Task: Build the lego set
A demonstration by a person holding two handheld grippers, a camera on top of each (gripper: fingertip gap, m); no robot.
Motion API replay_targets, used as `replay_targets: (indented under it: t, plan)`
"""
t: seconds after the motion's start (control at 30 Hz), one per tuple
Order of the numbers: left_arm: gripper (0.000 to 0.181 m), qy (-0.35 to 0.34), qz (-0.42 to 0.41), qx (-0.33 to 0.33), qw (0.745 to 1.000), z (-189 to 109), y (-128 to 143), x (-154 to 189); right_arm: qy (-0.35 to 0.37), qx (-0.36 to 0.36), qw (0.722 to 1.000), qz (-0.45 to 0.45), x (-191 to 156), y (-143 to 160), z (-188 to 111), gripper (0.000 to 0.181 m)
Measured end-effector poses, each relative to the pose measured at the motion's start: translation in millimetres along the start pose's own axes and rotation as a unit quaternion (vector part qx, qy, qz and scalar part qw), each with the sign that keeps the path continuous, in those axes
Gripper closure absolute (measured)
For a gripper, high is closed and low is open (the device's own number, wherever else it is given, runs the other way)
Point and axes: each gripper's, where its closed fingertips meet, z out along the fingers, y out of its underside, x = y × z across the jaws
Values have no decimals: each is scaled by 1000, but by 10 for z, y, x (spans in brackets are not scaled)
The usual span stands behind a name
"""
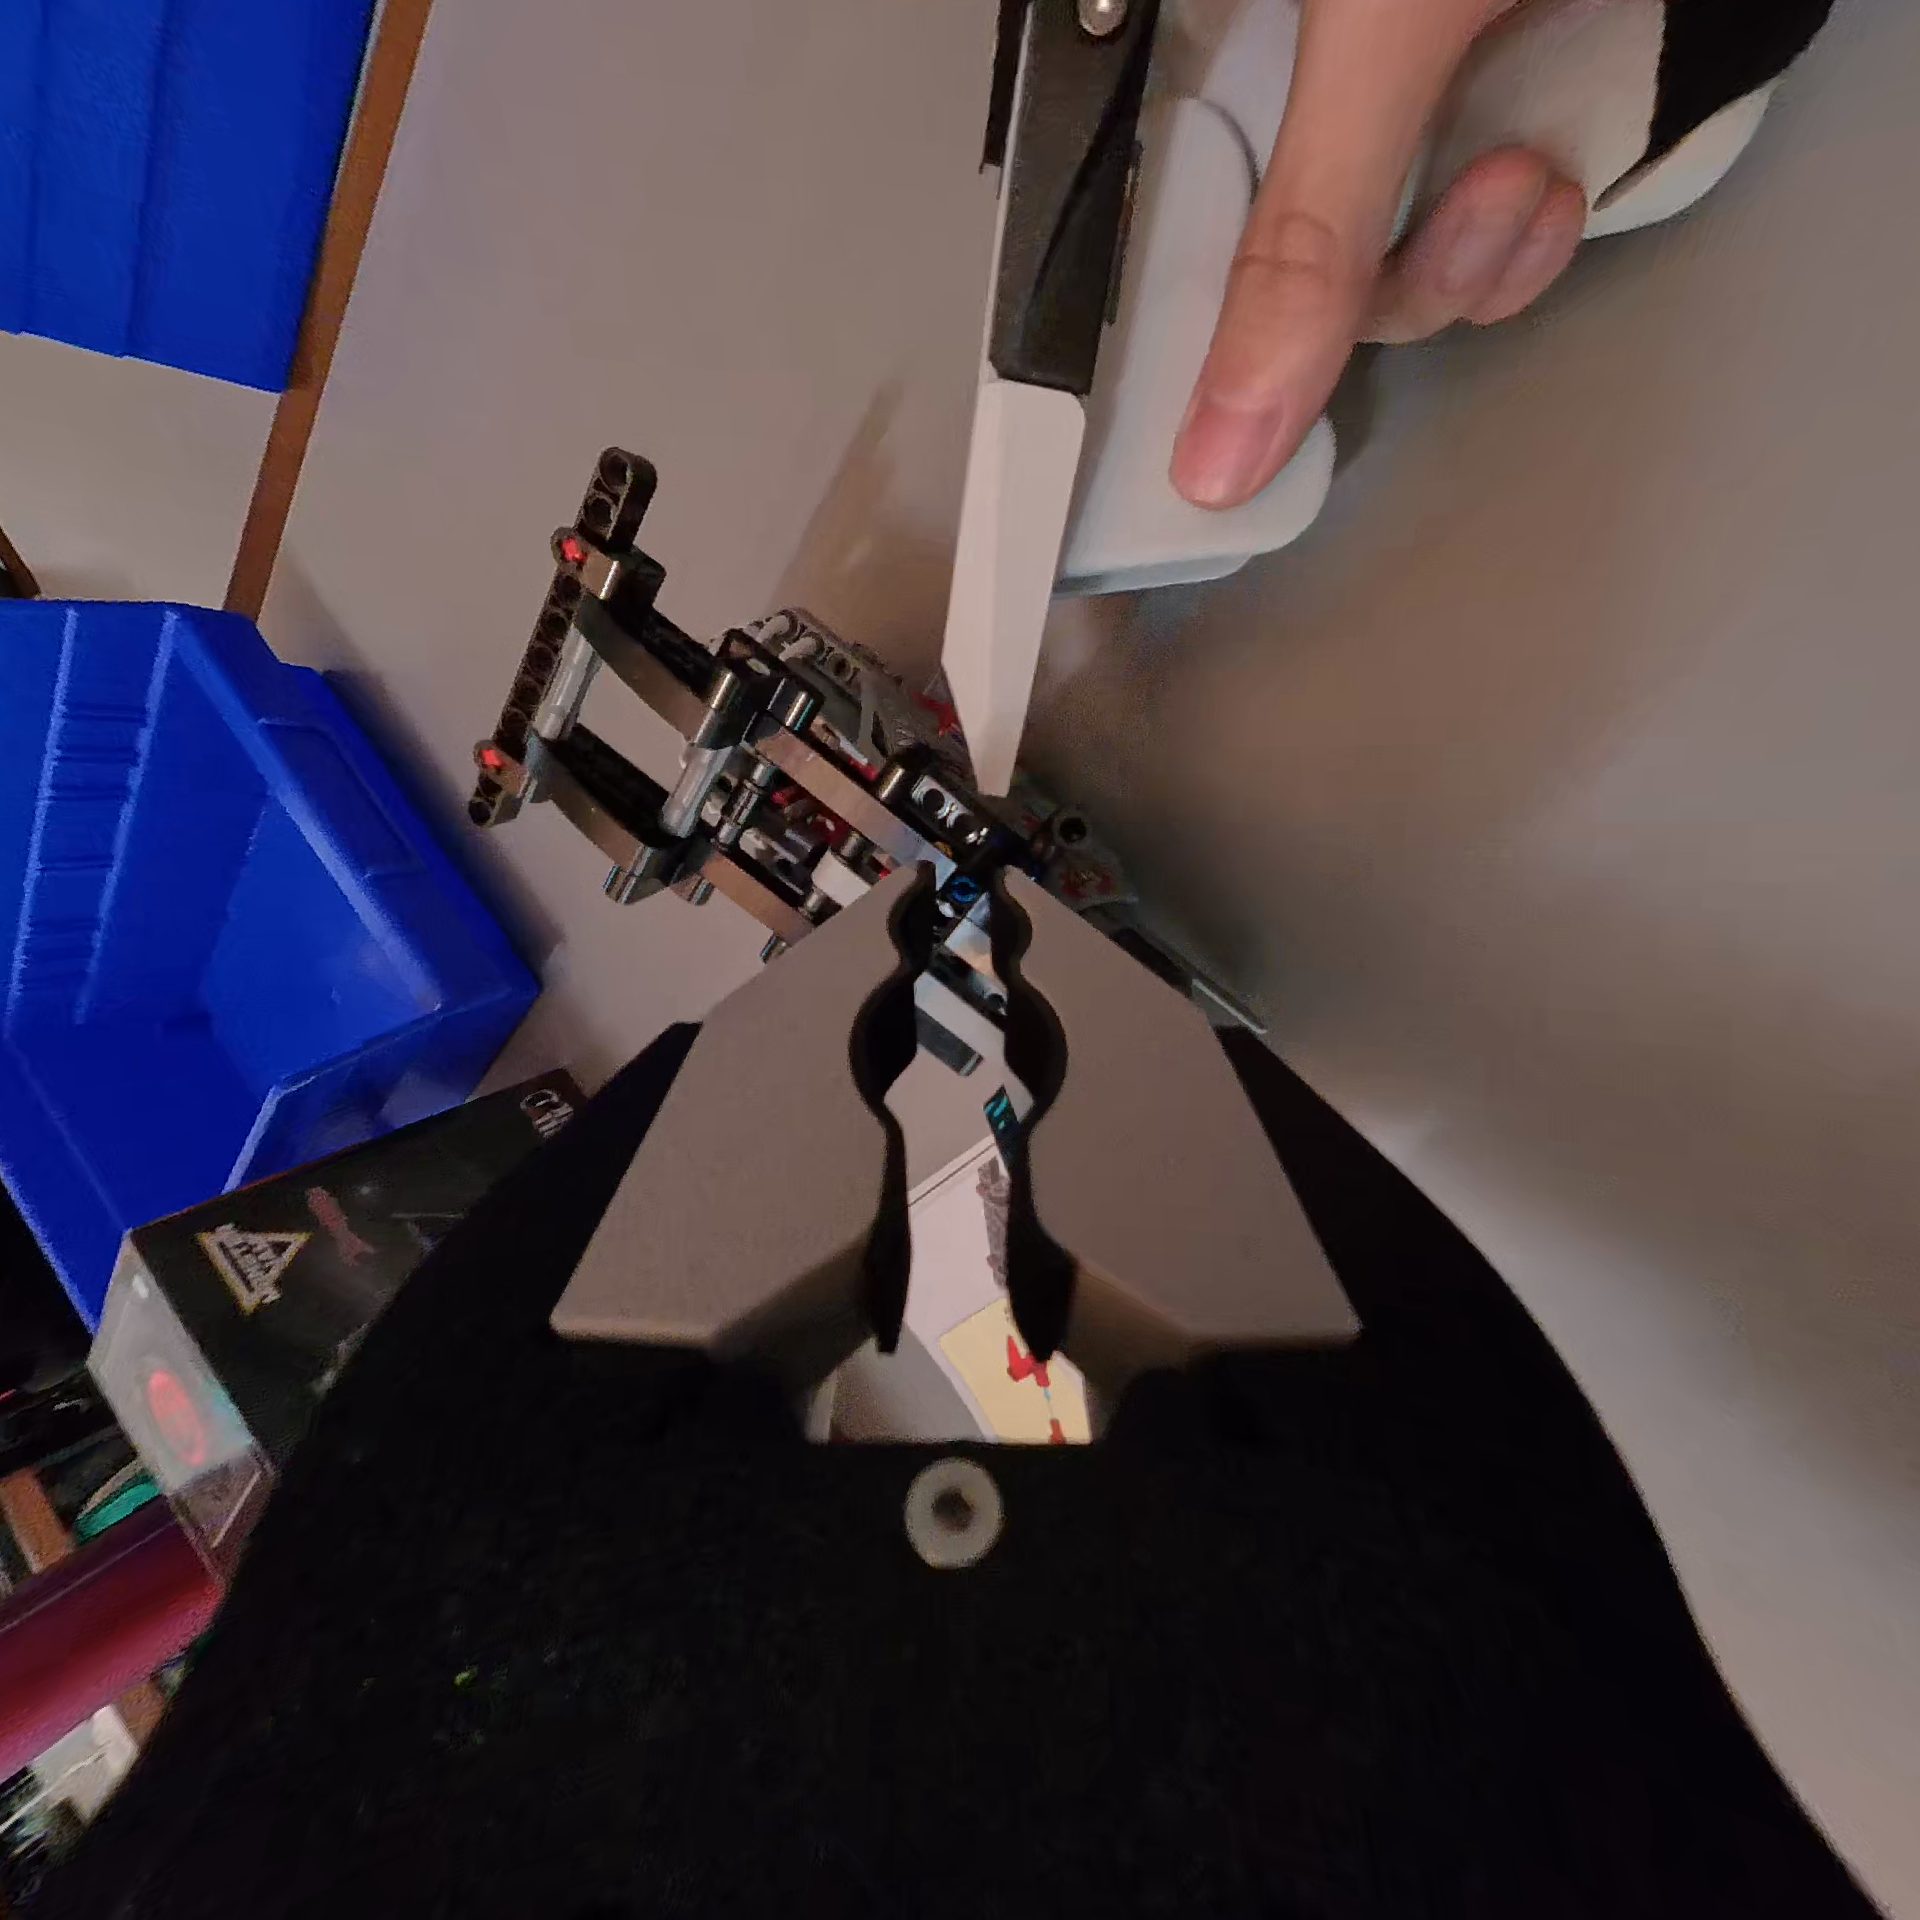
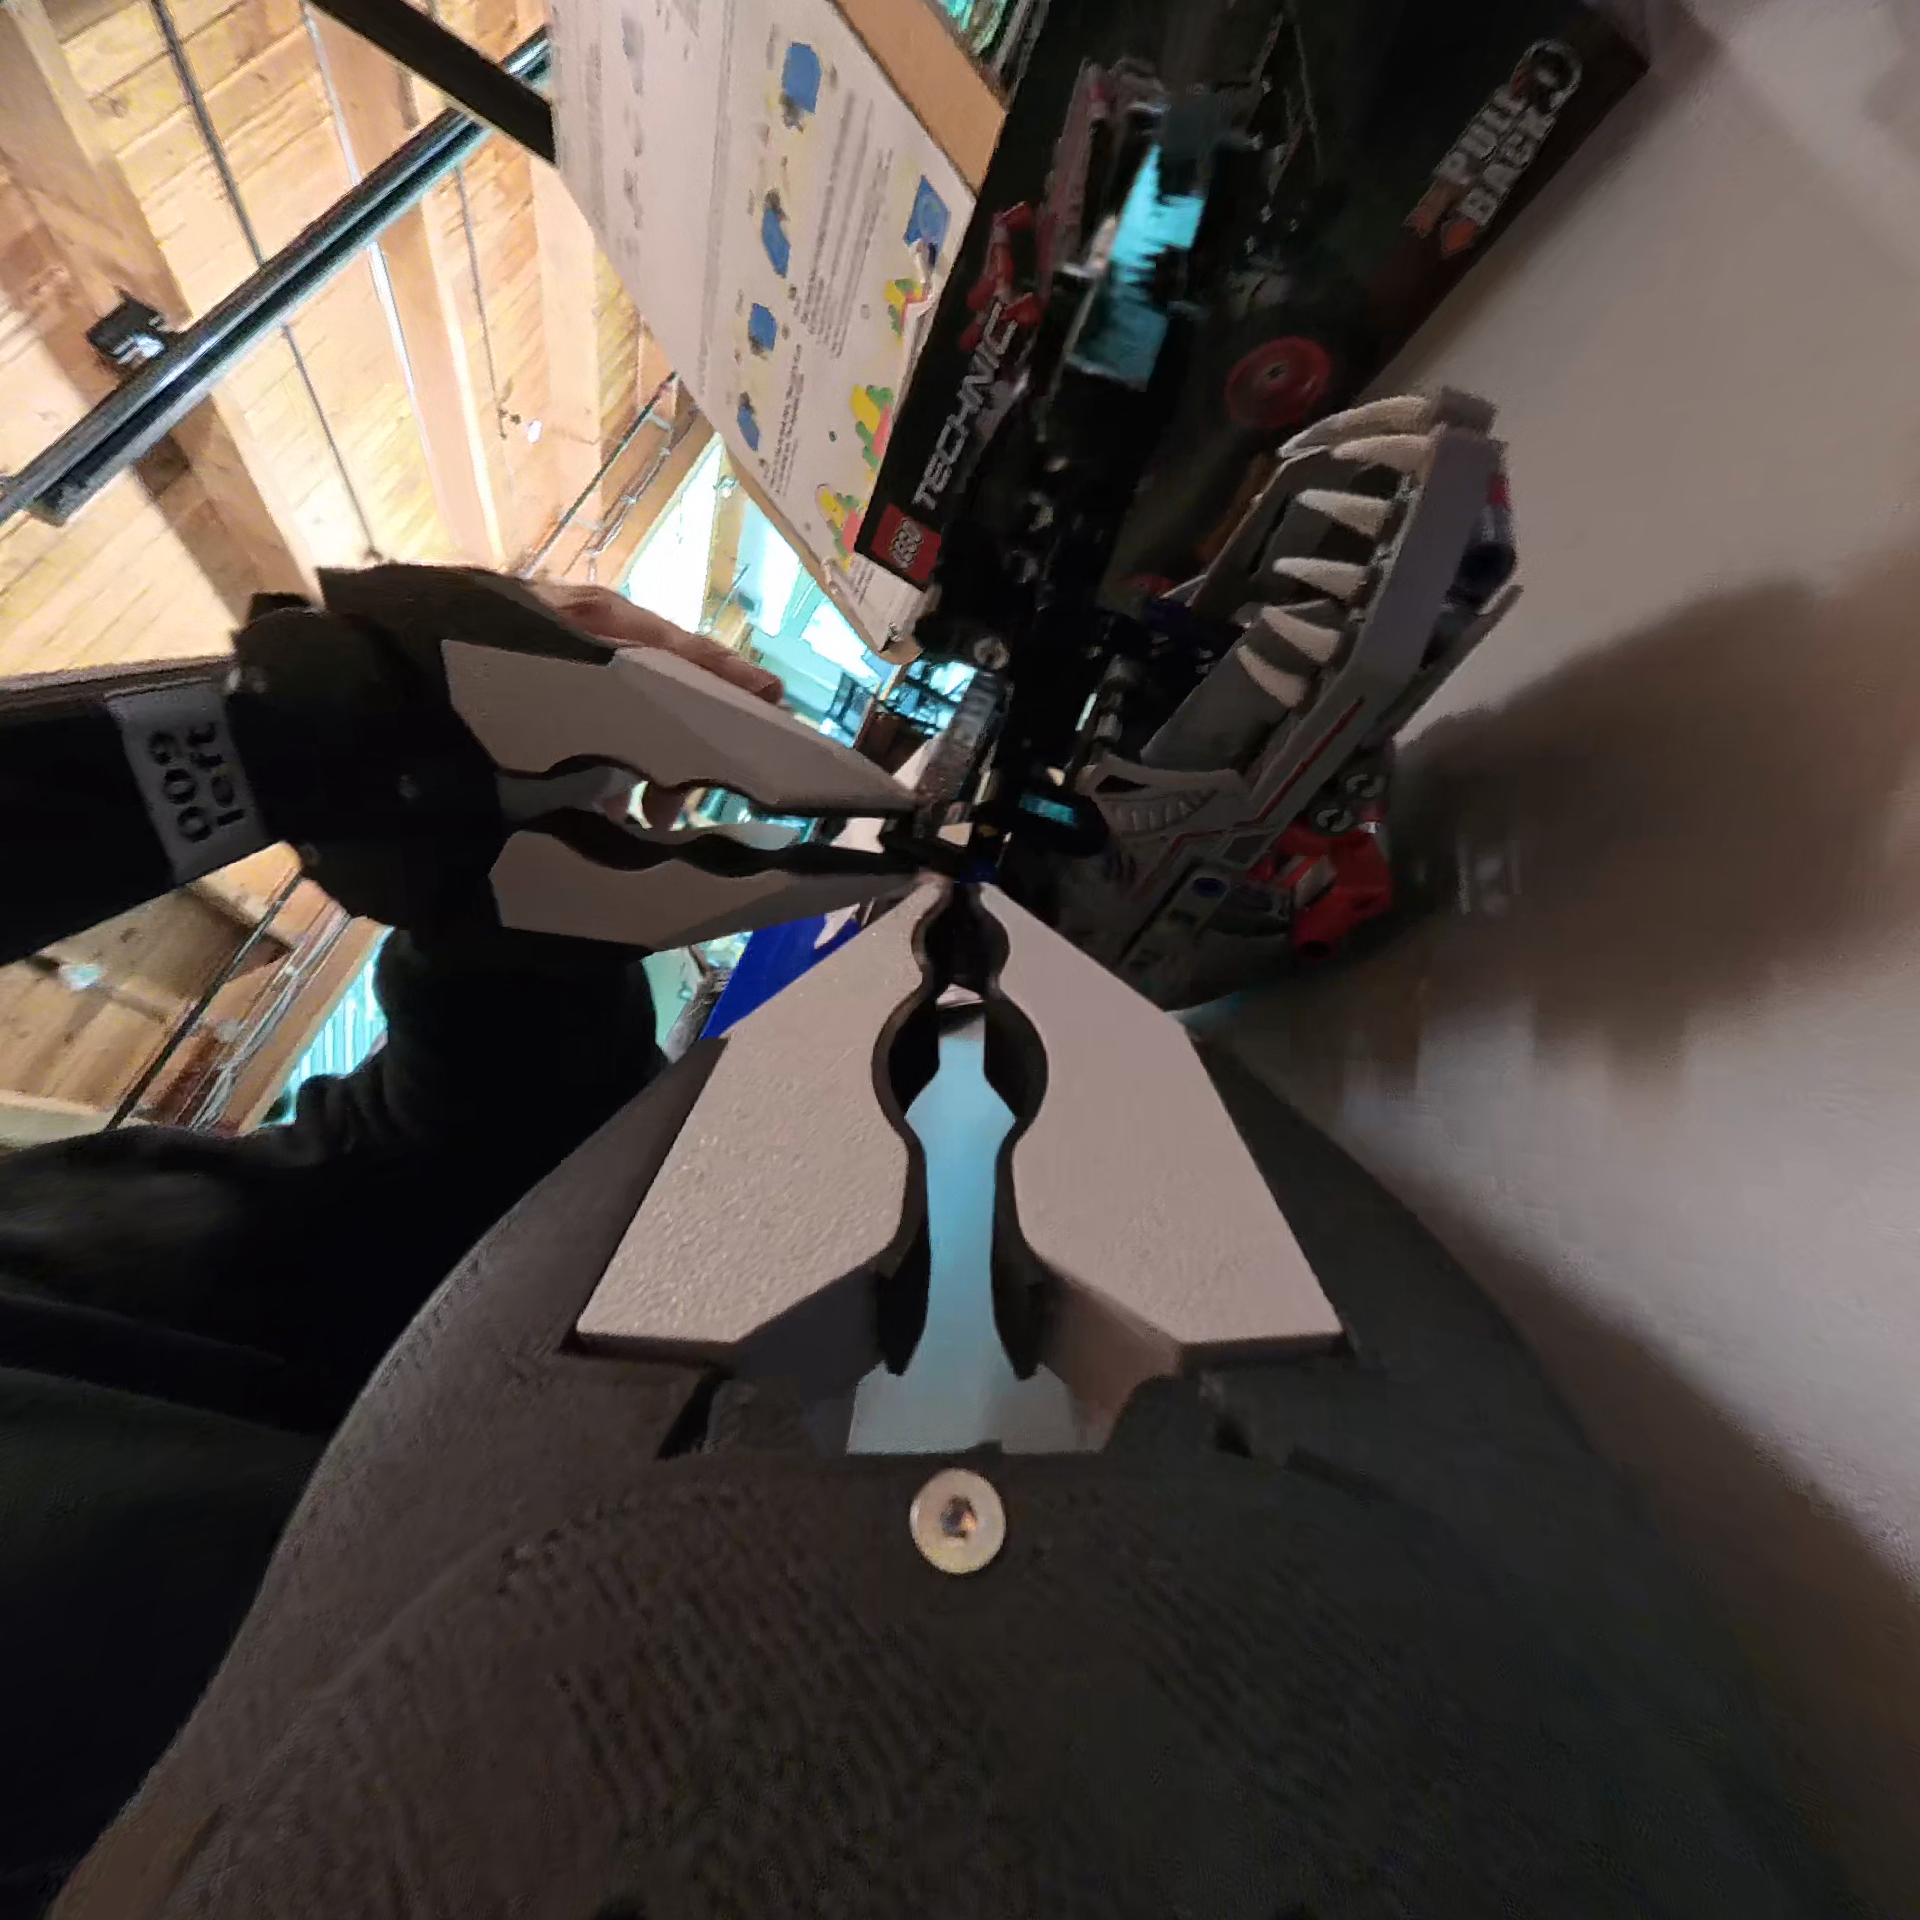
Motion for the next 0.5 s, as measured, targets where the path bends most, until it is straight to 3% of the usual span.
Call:
replay_targets:
  t: [0.2,0.4,0.5]
  plan:
    - [174,7,-32,40,999,26,-59,5,11,-13,1000,0,31,48,36,174]
    - [169,10,-48,52,997,48,-20,-18,21,-5,1000,12,81,13,27,179]
    - [156,11,-108,87,990,-20,23,-112,20,-4,1000,22,91,4,21,157]
